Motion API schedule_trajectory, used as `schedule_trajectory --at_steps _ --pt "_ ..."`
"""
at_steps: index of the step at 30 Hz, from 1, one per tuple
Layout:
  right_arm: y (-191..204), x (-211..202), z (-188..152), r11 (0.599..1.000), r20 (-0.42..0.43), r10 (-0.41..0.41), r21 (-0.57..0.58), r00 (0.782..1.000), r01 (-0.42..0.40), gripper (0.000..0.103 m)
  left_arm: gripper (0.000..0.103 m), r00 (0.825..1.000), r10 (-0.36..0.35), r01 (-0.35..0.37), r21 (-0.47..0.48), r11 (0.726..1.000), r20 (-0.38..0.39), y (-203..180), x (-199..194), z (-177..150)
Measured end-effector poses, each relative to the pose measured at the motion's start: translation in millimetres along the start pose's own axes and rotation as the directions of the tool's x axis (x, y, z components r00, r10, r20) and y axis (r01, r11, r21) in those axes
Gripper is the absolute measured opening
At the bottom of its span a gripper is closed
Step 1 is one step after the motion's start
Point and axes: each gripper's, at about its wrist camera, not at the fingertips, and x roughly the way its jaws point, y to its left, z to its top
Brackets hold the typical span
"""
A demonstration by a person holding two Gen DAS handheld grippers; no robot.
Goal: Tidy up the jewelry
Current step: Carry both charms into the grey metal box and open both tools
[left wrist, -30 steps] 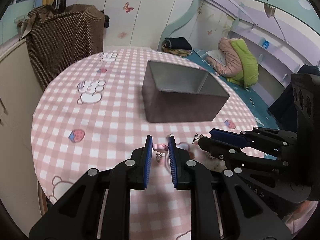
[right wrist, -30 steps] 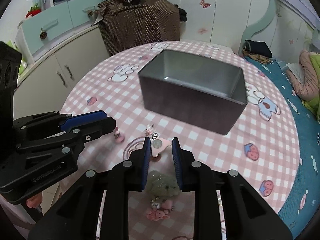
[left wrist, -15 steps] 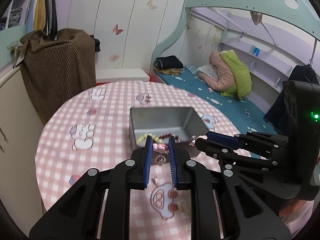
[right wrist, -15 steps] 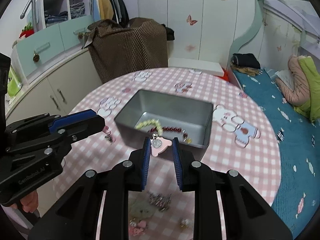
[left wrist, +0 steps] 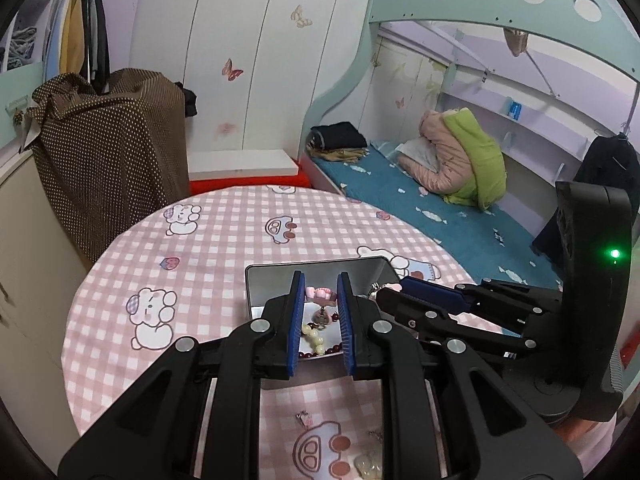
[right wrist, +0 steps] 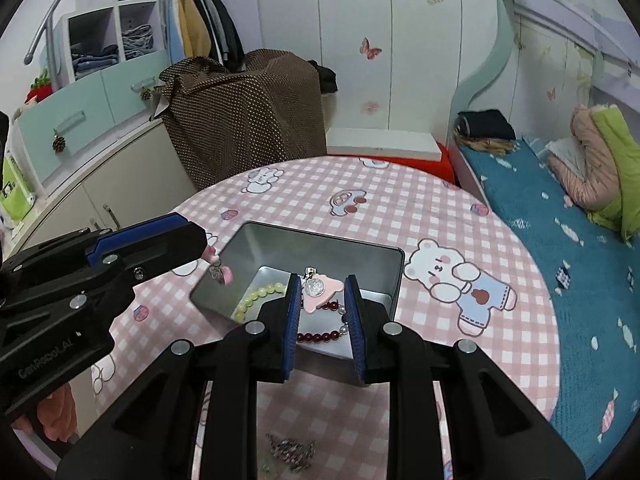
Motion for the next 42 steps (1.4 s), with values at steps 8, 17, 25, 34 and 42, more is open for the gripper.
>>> schedule_trajectory --at_steps 8,17,25,34,42 --pt "-20 16 -1 0.996 -0.034 0.017 0.083 0.999 -0.014 0.028 0.017 0.998 0.015 -0.016 -0.010 1.000 -0.054 5 29 -1" --pt "-26 5 -1 0.993 -0.002 -0.004 0.117 1.000 0.005 0.059 0.017 0.997 0.039 -0.041 -0.014 0.999 -0.073 9 40 -4" --pt "-36 -6 -1 0.988 0.019 -0.049 0.145 0.999 0.045 0.067 0.024 0.995 0.065 -0.065 -0.006 0.998 -0.079 8 34 -9" --pt "-32 -20 -7 0.988 0.027 -0.063 0.140 0.998 0.059 0.068 0.024 0.994 0.078 -0.079 -0.009 0.997 -0.071 7 19 -13" --pt "-25 -33 -15 0.989 0.034 -0.080 0.128 0.996 0.075 0.071 0.030 0.993 0.094 -0.094 -0.007 0.996 -0.067 5 1 -23"
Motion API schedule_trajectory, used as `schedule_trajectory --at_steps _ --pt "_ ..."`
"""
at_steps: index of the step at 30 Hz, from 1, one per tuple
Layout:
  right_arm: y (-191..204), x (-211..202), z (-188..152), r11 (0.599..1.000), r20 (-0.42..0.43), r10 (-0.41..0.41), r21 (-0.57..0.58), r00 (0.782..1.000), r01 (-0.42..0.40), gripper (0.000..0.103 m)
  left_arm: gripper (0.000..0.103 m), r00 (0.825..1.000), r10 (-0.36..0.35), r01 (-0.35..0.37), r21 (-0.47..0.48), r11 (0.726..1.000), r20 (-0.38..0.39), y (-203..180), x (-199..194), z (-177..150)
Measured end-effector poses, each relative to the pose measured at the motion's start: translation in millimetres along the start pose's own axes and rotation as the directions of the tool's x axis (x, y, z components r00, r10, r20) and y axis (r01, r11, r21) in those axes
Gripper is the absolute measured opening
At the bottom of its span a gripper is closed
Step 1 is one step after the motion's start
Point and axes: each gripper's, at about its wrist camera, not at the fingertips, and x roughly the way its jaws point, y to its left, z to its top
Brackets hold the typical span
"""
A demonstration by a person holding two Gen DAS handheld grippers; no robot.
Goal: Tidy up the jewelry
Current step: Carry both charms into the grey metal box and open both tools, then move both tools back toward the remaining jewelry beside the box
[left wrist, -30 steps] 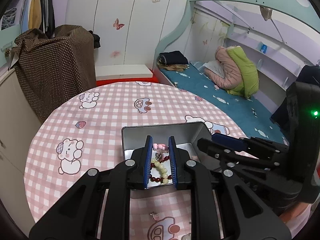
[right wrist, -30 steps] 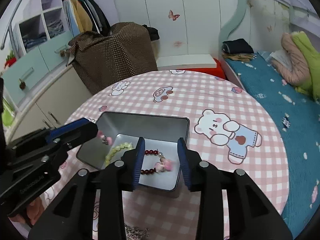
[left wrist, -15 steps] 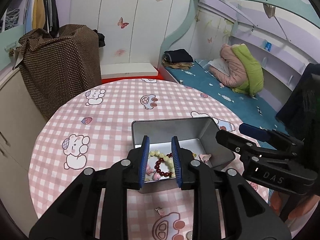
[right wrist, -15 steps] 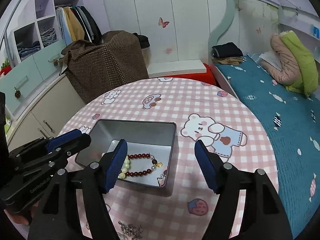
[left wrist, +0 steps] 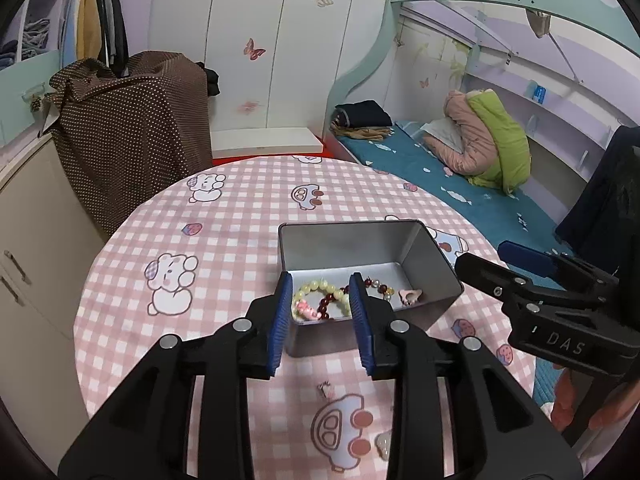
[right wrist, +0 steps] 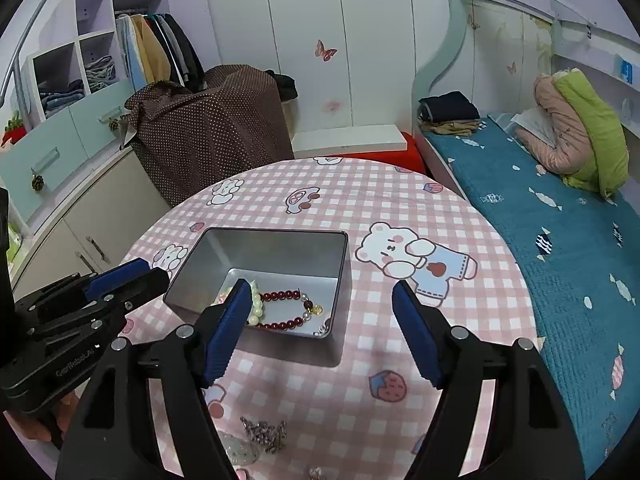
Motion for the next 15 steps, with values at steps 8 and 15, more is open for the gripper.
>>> schedule_trajectory --at_steps 8,15 --pt "1 -9 -11 1.000 -0.003 -0.013 -0.003 1.000 0.013 0.078 0.038 1.000 0.014 -0.014 -0.004 1.000 -0.009 2 -13 -15" --pt "-5 -8 -27 0.999 -0.035 -0.033 0.013 0.999 0.034 0.087 0.050 0.998 0.018 -0.018 -0.006 1.000 -0.055 6 -10 -34"
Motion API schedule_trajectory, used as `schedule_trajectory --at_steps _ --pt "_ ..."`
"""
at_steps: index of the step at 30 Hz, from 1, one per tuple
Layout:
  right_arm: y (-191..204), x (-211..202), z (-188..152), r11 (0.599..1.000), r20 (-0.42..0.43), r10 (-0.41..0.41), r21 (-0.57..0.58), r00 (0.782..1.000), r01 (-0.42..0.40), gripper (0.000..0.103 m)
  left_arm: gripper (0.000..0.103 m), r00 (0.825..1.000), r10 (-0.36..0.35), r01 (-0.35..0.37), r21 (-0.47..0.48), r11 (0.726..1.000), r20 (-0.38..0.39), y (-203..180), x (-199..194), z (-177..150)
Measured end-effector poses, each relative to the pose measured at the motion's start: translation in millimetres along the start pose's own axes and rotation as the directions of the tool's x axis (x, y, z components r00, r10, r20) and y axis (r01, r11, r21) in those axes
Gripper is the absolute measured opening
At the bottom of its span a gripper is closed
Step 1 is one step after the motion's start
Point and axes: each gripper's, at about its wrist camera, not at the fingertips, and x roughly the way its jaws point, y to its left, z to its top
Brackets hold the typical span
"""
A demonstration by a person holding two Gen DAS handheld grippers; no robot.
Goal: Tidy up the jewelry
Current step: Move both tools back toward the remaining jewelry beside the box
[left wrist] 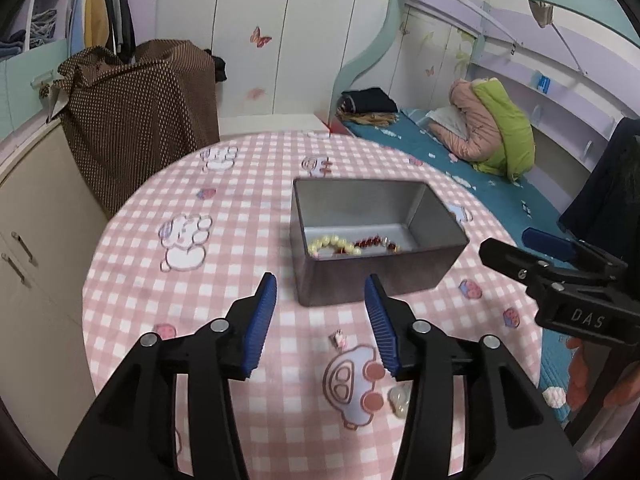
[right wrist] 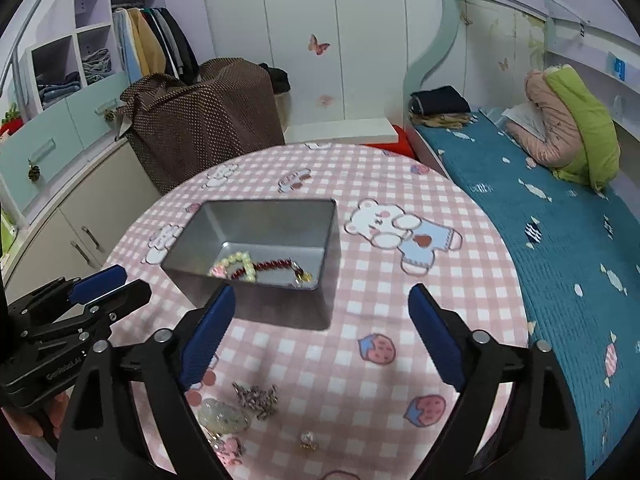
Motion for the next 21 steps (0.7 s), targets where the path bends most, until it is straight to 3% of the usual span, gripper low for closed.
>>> schedule_trajectory --at_steps 4,7,15,17,21 --pt "-6 6 -12 1.000 -0.039 -0.010 0.016 0.999 0.011 0.087 0.057 0.999 -0.003 0.003 0.010 1.000 -0.041 0 9 -12" --pt "-10 12 -20 0.999 -0.071 -0.017 0.026 0.997 0.019 0.087 0.068 0.998 0.002 -0.001 0.013 1.000 -0.066 -1 17 -19" --pt "-17 22 -34 0.999 -0.115 -0.015 0.042 0.993 0.020 0.087 0.068 0.994 0.015 -0.011 0.032 0.999 -0.105 -7 38 -29" --pt "-18 23 -35 0.999 -0.120 -0.012 0.044 0.993 0.018 0.087 0.061 0.993 0.017 -0.013 0.038 0.999 -0.117 -8 43 -31" --pt "-20 27 -36 0.999 -0.130 -0.006 0.046 0.992 0.012 0.087 0.036 0.989 0.020 -0.013 0.051 0.999 -0.147 -10 51 -34"
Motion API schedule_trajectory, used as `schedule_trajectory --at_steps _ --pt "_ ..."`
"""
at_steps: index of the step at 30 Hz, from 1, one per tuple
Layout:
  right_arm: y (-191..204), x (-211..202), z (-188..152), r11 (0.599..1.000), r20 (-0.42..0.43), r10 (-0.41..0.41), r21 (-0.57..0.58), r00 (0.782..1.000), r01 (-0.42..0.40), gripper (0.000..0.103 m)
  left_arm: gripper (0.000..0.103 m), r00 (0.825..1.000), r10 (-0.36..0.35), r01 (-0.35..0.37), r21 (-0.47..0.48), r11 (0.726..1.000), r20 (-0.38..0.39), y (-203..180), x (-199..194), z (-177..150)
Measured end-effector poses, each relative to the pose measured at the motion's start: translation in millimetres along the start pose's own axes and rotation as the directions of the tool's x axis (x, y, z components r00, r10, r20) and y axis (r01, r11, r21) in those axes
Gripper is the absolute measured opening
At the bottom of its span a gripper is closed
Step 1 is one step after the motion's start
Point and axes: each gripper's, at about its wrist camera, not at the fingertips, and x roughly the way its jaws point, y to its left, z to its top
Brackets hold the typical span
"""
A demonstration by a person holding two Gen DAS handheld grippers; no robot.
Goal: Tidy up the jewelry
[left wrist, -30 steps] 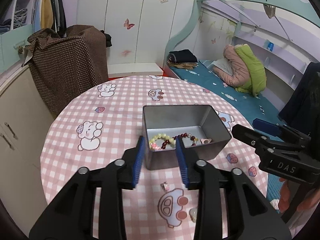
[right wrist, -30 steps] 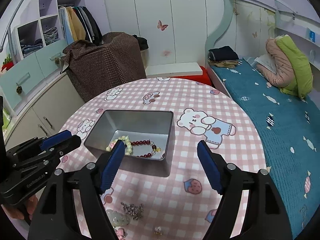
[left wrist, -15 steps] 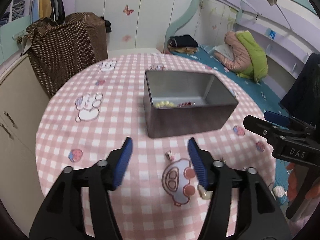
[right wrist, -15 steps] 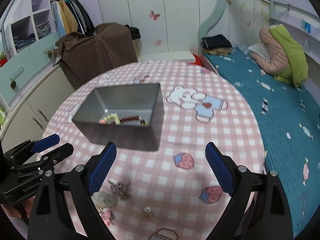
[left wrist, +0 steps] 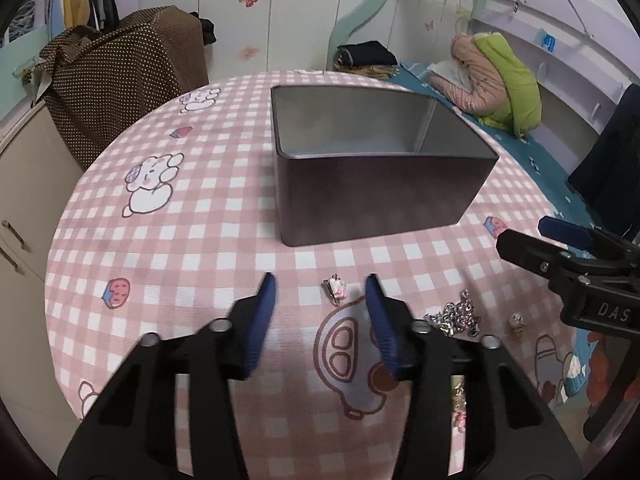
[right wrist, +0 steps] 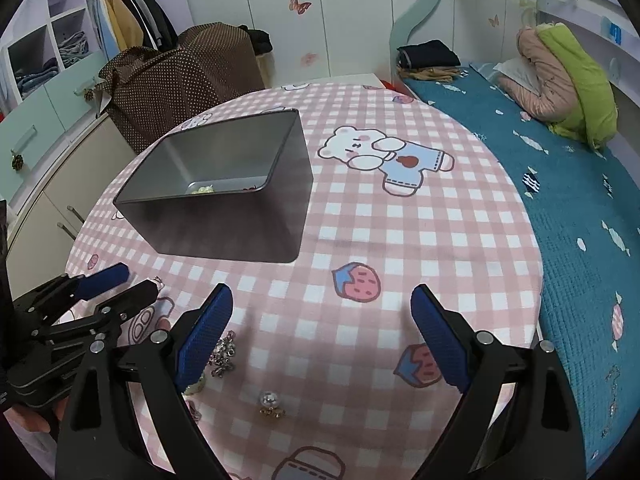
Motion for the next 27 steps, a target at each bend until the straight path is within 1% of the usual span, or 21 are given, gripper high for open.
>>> schedule_trajectory --at_steps 1,3,4,7,11,15,19,24,26,27 --pt "0 1 0 1.000 -0.002 0.002 0.000 1.000 -0.002 0.087 0.029 1.000 0.000 0.000 0.006 1.000 -0.008 -1 2 -1" --pt "-1 2 -1 1.000 -0.006 0.005 0.000 1.000 -0.005 0.087 0.024 1.000 0.007 -0.007 0.018 1.000 -0.004 -2 4 -2" --pt "-1 3 -2 1.000 -0.008 0.006 0.000 1.000 -0.006 0.087 0.018 1.000 0.006 -0.006 0.023 1.000 -0.004 -2 5 -3" --pt "-3 6 -3 1.000 -0.015 0.006 0.004 1.000 -0.006 0.087 0.010 1.000 -0.002 0.002 0.017 1.000 0.000 1 6 -2" --pt "-5 4 -5 1.000 -0.013 0.004 0.005 1.000 -0.004 0.087 0.009 1.000 -0.019 0.019 -0.010 1.000 0.005 6 6 -2" --pt "-4 -2 -8 1.000 -0.002 -0.001 -0.008 1.000 0.001 0.087 0.009 1.000 -0.020 0.020 -0.022 1.000 0.015 8 2 -3" --pt "-3 -9 -13 1.000 0.007 0.024 -0.012 1.000 -0.024 0.087 0.009 0.999 -0.029 0.029 -0.027 0.999 0.030 10 -5 -6" --pt "13 -19 -22 0.996 0.005 0.049 -0.077 0.999 -0.048 0.087 0.009 0.998 -0.030 0.033 -0.047 0.998 0.053 13 -13 -9" --pt "21 -22 -26 0.993 0.003 0.065 -0.097 0.998 -0.064 0.086 0.009 0.998 -0.028 0.032 -0.059 0.998 0.059 15 -16 -13" --pt "24 -24 -28 0.992 0.001 0.071 -0.104 0.997 -0.071 0.083 0.009 0.998 -0.032 0.035 -0.061 0.998 0.061 15 -17 -14"
